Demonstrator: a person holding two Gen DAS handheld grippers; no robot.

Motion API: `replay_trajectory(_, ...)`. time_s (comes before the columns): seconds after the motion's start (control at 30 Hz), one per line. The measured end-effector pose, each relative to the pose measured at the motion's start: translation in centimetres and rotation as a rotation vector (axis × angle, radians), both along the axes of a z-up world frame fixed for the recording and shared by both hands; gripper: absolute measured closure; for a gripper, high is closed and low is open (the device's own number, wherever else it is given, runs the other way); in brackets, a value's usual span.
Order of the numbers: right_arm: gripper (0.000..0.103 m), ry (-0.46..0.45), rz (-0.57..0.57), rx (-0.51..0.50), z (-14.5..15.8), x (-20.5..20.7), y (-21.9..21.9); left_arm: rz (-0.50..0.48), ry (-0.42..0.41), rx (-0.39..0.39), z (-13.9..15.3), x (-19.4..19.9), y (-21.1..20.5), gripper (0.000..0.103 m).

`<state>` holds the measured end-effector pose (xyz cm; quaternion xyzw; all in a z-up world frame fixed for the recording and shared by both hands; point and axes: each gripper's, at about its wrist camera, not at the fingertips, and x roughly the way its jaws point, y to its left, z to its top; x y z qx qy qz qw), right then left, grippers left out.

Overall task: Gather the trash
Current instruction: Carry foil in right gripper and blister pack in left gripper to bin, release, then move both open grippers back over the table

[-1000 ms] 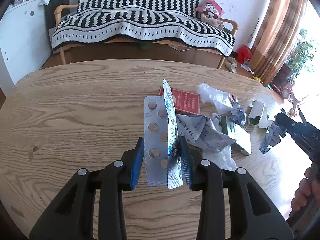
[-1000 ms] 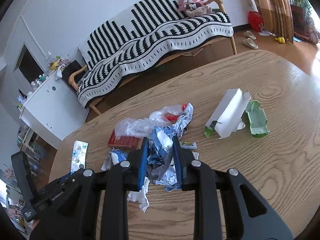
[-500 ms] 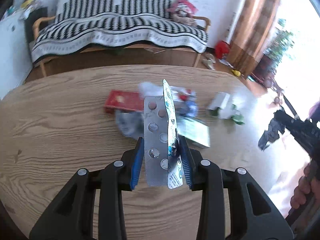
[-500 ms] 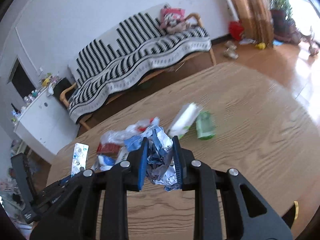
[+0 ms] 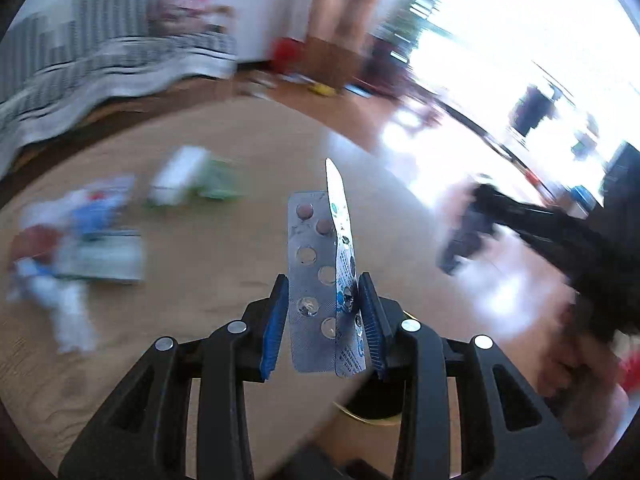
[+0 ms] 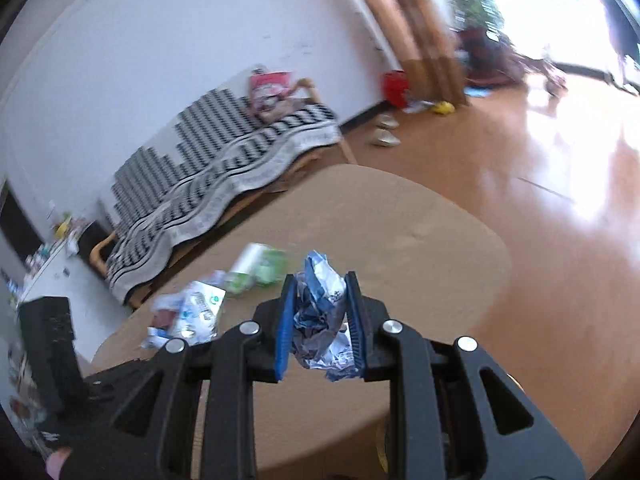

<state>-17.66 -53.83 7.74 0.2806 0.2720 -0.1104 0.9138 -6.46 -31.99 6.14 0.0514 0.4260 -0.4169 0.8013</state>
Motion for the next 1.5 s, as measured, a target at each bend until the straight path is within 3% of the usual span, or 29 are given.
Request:
replay_trajectory(0.07, 0.079, 0.032, -0.042, 0.022, -2.0, -1.9, -2.2, -0.161, -0.016, 0.042, -0.3, -2.5, -3.2, 0.068)
replay_trajectory(0.13, 0.079, 0.086, -0.073, 0.060, -5.0, -3.5, -4.4, -0.293, -0.053, 0.135, -1.5, -4.7, -6.1, 0.068)
replay_trajectory(0.17, 0.079, 0.121, -0.091, 0.093, -7.0, -4.1, -5.5, -0.332, -0.029, 0.170, -2.4, -5.0, -7.5, 0.068)
replay_trajectory(0.23, 0.079, 0.165, -0.112, 0.179, -10.3, -5.1, -7.0, -0.355, 0.025, 0.182, -3.6, -4.5, -9.0, 0.068)
replay_trajectory(0.37, 0.079, 0.198, -0.129, 0.261, -13.7, -6.2, -8.5, -0.366, 0.129, 0.253, -6.6, -3.3, -12.4, 0.068)
replay_trajectory(0.53, 0.079, 0.213, -0.145, 0.298, -15.7, -7.1, -9.7, -0.516, 0.093, 0.441, -10.5, -5.5, -17.7, 0.068)
replay_trajectory(0.63, 0.079, 0.225, -0.157, 0.317, -16.6, -7.4, -9.8, -0.579, 0.085, 0.507, -12.2, -6.7, -18.7, 0.068)
replay_trajectory(0.87, 0.078, 0.259, -0.136, 0.349, -18.0, -6.7, -9.4, -0.569, 0.104, 0.498, -12.3, -5.8, -19.4, 0.067)
replay_trajectory(0.9, 0.065, 0.260, -0.133, 0.358, -18.0, -6.7, -9.5, -0.571, 0.086, 0.504, -12.1, -6.0, -19.4, 0.054)
replay_trajectory(0.93, 0.027, 0.270, -0.133, 0.365, -17.9, -6.5, -9.7, -0.584, 0.074, 0.509, -11.8, -6.9, -18.9, 0.039)
replay_trajectory(0.97, 0.012, 0.274, -0.140, 0.367, -17.8, -6.4, -9.9, -0.595, 0.057, 0.504, -11.6, -7.2, -18.9, 0.013)
replay_trajectory(1.03, 0.007, 0.250, -0.181, 0.332, -16.8, -7.0, -10.3, -0.605, 0.016, 0.459, -10.4, -7.7, -18.7, 0.008)
replay_trajectory(1.1, 0.007, 0.243, -0.227, 0.285, -15.8, -7.6, -10.6, -0.559, -0.022, 0.431, -9.5, -7.1, -18.1, 0.008)
replay_trajectory(1.2, 0.007, 0.226, -0.295, 0.218, -14.6, -8.5, -10.7, -0.386, -0.085, 0.383, -7.7, -5.5, -15.9, 0.008)
replay_trajectory(1.33, 0.007, 0.293, -0.273, 0.157, -14.3, -7.8, -9.5, -0.078, -0.169, 0.313, -4.9, -1.4, -10.8, 0.006)
replay_trajectory(1.4, 0.007, 0.311, -0.242, 0.155, -14.6, -6.7, -8.5, 0.016, -0.172, 0.299, -4.4, 0.1, -8.4, 0.006)
replay_trajectory(1.5, 0.007, 0.318, -0.189, 0.120, -14.4, -4.8, -6.3, 0.173, -0.107, 0.253, -4.0, 2.5, -3.4, 0.006)
